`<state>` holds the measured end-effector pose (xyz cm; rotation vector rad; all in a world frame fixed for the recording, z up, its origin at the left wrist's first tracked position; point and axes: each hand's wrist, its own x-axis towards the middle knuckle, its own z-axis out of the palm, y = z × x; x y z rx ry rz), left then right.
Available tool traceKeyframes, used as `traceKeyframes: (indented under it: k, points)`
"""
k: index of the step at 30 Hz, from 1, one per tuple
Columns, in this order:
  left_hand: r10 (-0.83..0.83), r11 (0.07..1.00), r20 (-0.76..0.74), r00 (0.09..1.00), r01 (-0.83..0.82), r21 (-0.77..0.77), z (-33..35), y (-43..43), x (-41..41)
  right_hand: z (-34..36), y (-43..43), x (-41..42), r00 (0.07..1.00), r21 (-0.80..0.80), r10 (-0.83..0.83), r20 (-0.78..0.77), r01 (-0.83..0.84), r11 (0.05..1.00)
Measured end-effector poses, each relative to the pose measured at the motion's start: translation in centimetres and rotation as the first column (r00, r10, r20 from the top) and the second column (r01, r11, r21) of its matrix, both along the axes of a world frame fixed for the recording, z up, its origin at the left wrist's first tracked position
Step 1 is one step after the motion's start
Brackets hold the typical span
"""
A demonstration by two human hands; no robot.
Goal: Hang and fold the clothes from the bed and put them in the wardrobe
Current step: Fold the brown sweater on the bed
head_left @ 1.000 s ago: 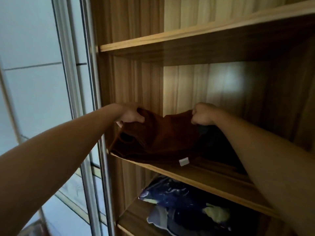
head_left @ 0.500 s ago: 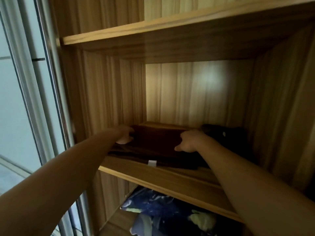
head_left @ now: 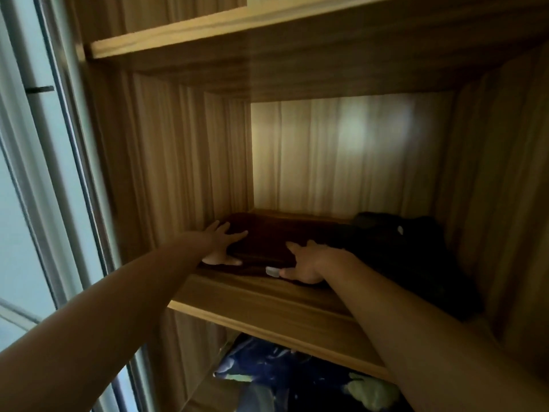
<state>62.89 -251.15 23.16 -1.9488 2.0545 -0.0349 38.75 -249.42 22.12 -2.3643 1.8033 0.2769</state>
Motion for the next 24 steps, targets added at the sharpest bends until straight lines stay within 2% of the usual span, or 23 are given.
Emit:
traceKeyframes:
  k: [6, 14, 24]
  points:
    - [-0.028, 0.999, 0.029, 0.999, 0.028, -0.017, -1.1, -6.4, 1.0, -1.5, -4.5, 0.2, 0.996, -0.057, -0.073, 0.06, 0.076, 0.995]
    - [-0.053, 0.998, -0.021, 0.998, 0.053, -0.036, -2.2, -14.1, 0.3, -2.0, -11.0, -0.8, 0.989, -0.043, -0.142, 0.047, 0.144, 0.989]
    - [-0.096, 0.995, -0.04, 0.995, 0.095, -0.039, -2.2, -18.4, -0.5, -2.9, -15.4, -1.7, 0.98, -0.058, -0.174, 0.093, 0.18, 0.982]
